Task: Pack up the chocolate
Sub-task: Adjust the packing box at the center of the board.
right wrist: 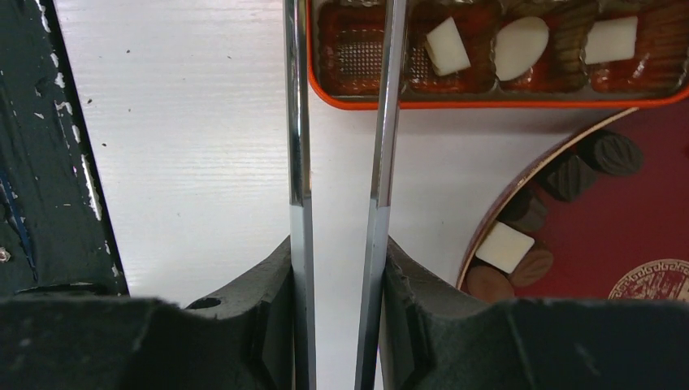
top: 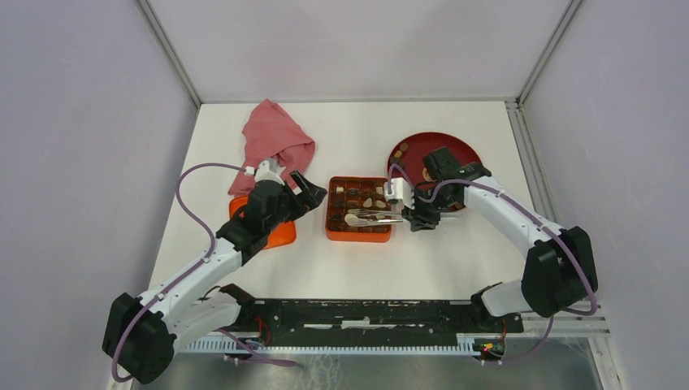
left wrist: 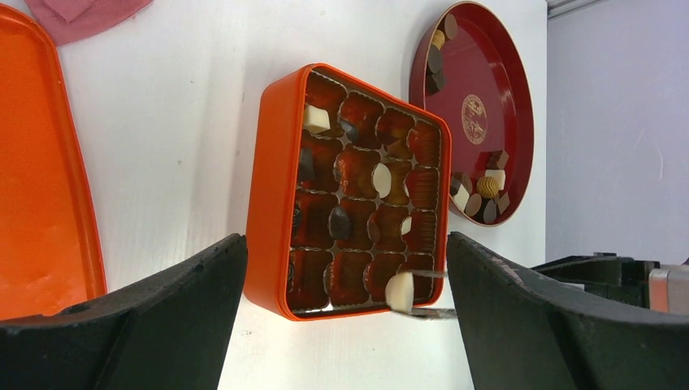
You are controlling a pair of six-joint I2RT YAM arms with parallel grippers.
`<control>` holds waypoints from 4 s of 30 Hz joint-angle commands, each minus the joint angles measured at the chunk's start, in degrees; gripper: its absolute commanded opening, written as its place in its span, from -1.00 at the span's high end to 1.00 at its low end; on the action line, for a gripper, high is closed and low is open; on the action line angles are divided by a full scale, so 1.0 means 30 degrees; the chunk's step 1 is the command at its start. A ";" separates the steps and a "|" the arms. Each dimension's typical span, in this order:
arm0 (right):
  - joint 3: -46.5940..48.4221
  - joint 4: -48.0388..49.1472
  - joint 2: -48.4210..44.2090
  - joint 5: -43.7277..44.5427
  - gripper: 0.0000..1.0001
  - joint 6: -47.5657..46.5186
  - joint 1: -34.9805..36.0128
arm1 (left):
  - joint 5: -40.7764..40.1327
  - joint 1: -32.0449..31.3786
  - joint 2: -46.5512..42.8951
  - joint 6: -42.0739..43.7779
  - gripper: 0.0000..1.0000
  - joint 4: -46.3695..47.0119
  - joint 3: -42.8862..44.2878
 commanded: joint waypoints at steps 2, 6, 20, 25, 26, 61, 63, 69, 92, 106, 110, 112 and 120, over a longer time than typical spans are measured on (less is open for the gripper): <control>-0.0066 0.0795 -0.0052 0.0631 0.99 -0.0193 0.1025 | -0.0533 -0.0162 -0.0138 0.0082 -0.92 0.0235 0.0340; -0.0070 0.0912 0.0255 0.1087 0.85 -0.0049 0.1372 | -0.0602 -0.0169 -0.0232 0.0068 -0.92 0.0246 0.0267; 0.1336 0.1023 -0.0239 -0.0887 0.96 0.1908 -0.0771 | -0.1774 -0.1083 0.4485 0.2244 -0.19 -0.3108 0.3586; 0.1332 0.1106 -0.0380 -0.1593 0.97 0.2117 -0.1514 | -0.2042 -0.2011 0.7702 0.3539 -0.15 -0.3987 0.5995; 0.1324 0.1157 -0.0410 -0.1674 0.97 0.2171 -0.1577 | -0.2147 -0.2120 0.8146 0.3631 -0.15 -0.4178 0.6344; 0.1224 0.1338 0.0407 -0.3772 1.00 0.2080 -0.2963 | -0.1196 -0.0815 0.8145 0.3962 -0.50 -0.5772 0.8088; 0.0901 0.1539 0.0206 -0.3772 1.00 0.2248 -0.2965 | -0.0803 -0.0519 0.7730 0.4028 -0.50 -0.5660 0.8032; 0.0742 0.1671 0.0055 -0.3684 0.99 0.2370 -0.2973 | -0.0081 0.0526 0.6956 0.4609 -0.50 -0.5728 0.7480; 0.0197 0.2195 -0.0146 -0.3512 1.00 0.2619 -0.2959 | 0.2737 0.0425 1.1914 0.5429 -0.13 -0.3708 0.8226; 0.0314 0.1775 -0.0415 -0.3274 1.00 0.2524 -0.2959 | 0.0226 -0.0583 1.4874 0.6588 0.64 -0.5387 1.1239; 0.0566 0.1569 -0.0446 -0.3288 0.99 0.2530 -0.2963 | -0.0134 -0.0751 1.4938 0.6758 0.64 -0.5475 1.1199; 0.0750 0.1419 -0.0370 -0.3358 0.99 0.2475 -0.2975 | -0.0159 -0.0758 1.4989 0.6930 0.63 -0.5475 1.1166; 0.1450 0.1156 -0.0337 -0.3473 1.00 0.2582 -0.3133 | -0.3542 -0.1274 1.1982 0.7883 0.96 -0.4501 1.0049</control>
